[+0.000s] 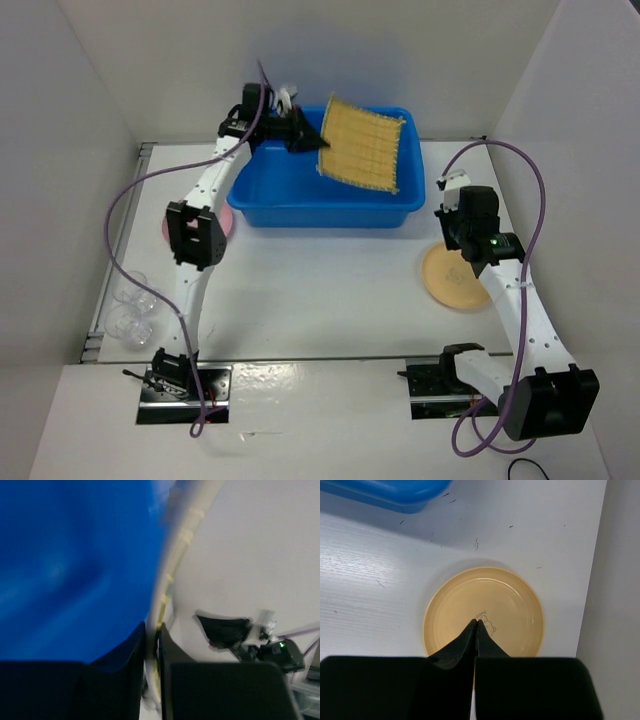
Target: Place the mixed dishes into the plastic bin
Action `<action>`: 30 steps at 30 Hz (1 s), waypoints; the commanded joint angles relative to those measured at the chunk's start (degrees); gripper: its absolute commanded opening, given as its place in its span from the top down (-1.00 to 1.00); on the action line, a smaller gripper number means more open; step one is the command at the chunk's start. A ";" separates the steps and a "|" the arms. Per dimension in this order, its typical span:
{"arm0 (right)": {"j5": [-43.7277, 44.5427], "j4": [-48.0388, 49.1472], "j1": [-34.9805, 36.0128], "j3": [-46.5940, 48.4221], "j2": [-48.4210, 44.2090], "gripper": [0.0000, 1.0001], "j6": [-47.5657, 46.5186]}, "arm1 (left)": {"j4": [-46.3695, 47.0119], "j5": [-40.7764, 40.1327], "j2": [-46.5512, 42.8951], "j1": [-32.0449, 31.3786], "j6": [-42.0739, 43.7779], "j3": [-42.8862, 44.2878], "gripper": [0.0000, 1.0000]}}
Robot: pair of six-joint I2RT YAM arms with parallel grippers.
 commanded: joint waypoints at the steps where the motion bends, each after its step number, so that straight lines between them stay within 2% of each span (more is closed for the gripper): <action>1: 0.97 3.43 -0.76 0.03 -1.28 1.00 0.65 | -0.67 3.33 10.85 0.04 -11.07 23.99 1.00; 3: 0.97 3.43 -0.76 -0.49 -1.28 1.00 0.65 | -0.62 0.74 14.55 0.66 -11.83 31.86 1.00; 10: 0.79 3.43 -1.99 -0.49 -0.76 1.00 0.65 | -3.96 -6.22 21.17 -1.18 -10.68 31.73 1.00; 17: 0.79 3.43 -2.52 -0.49 -0.23 1.00 0.65 | -0.53 -7.37 26.97 -2.24 -13.94 31.73 1.00; 23: 0.79 3.43 -3.04 -0.49 -0.23 1.00 0.65 | -5.97 -9.21 28.82 -2.86 -12.27 31.73 1.00; 27: 0.79 3.95 -3.04 -0.49 -0.23 1.00 0.65 | -5.98 -9.92 29.87 -2.86 -12.27 31.73 1.00; 28: 0.79 3.95 -3.04 -0.49 -0.23 1.00 0.65 | -6.59 -9.31 29.87 -2.86 -12.27 31.73 0.91; 29: 0.79 3.95 -3.04 -0.49 -0.23 1.00 0.65 | -7.73 -9.30 29.87 -2.86 -12.27 31.73 0.58; 30: 0.79 3.95 -3.04 -0.49 -0.23 1.00 0.65 | -8.61 -9.30 29.87 -2.86 -11.48 31.73 0.46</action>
